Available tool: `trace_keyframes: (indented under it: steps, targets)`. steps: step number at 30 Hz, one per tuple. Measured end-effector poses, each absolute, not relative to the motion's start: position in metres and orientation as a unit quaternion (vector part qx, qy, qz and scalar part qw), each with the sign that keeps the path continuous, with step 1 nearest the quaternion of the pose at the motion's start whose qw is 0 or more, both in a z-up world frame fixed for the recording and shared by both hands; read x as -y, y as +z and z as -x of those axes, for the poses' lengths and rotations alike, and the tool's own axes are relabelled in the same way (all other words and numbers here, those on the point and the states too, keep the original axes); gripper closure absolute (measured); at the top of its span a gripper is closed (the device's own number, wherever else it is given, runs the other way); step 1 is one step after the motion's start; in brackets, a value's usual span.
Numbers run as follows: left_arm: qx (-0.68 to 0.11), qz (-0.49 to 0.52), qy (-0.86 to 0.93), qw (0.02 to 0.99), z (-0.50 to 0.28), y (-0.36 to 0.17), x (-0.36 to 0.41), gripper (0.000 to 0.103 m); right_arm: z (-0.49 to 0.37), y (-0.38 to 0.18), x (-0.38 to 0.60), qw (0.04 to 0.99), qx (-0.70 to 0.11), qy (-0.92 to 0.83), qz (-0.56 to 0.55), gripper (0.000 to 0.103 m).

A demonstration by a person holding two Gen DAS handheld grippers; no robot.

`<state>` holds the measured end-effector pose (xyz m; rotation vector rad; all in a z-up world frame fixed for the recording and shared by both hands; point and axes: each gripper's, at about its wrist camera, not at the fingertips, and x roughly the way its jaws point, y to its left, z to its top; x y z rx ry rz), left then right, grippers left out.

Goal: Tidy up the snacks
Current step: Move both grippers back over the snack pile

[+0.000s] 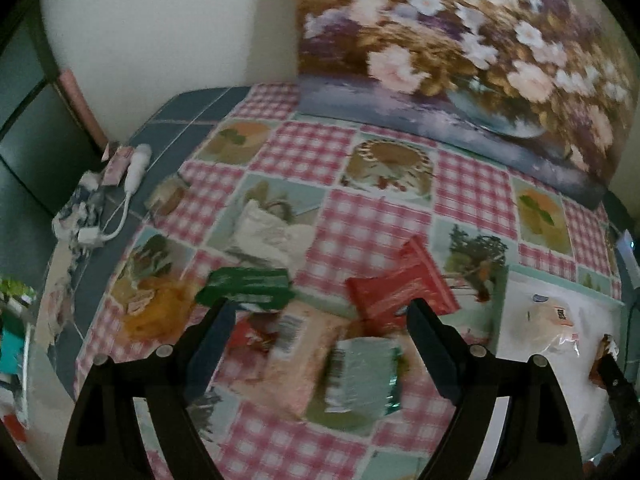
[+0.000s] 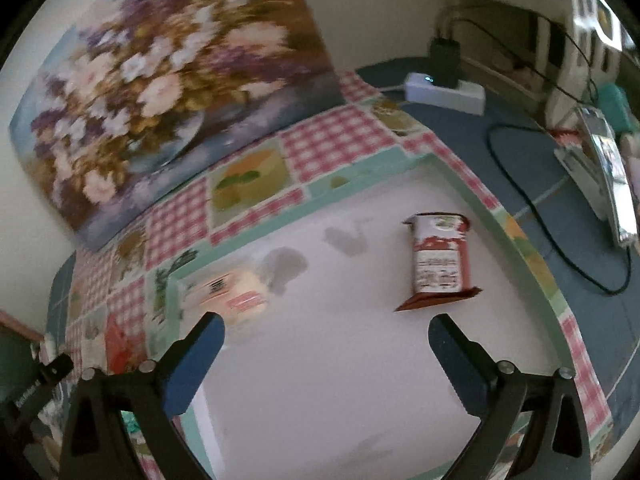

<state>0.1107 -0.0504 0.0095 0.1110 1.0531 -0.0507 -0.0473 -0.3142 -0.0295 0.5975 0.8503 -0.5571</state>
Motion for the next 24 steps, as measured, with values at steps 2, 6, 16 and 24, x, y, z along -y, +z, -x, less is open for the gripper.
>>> trace_keyframes:
  steps: [2,6,16,24]
  targets:
    - [-0.507,-0.034,-0.018,0.861,-0.112,0.009,0.033,0.015,0.042,-0.027,0.302,0.841,-0.398,-0.246,-0.271,0.000]
    - [-0.508,0.002,-0.006,0.862,-0.118,0.008,0.004,0.014,0.030,-0.028,0.282,0.851,-0.399,-0.221,-0.259,0.000]
    - [-0.497,0.045,0.054,0.865,-0.131,0.007,-0.076,0.000,-0.002,-0.025,0.226,0.874,-0.402,-0.158,-0.224,0.000]
    - [-0.494,0.068,0.102,0.861,-0.132,0.003,-0.134,0.000,-0.023,-0.021,0.175,0.886,-0.407,-0.114,-0.188,0.000]
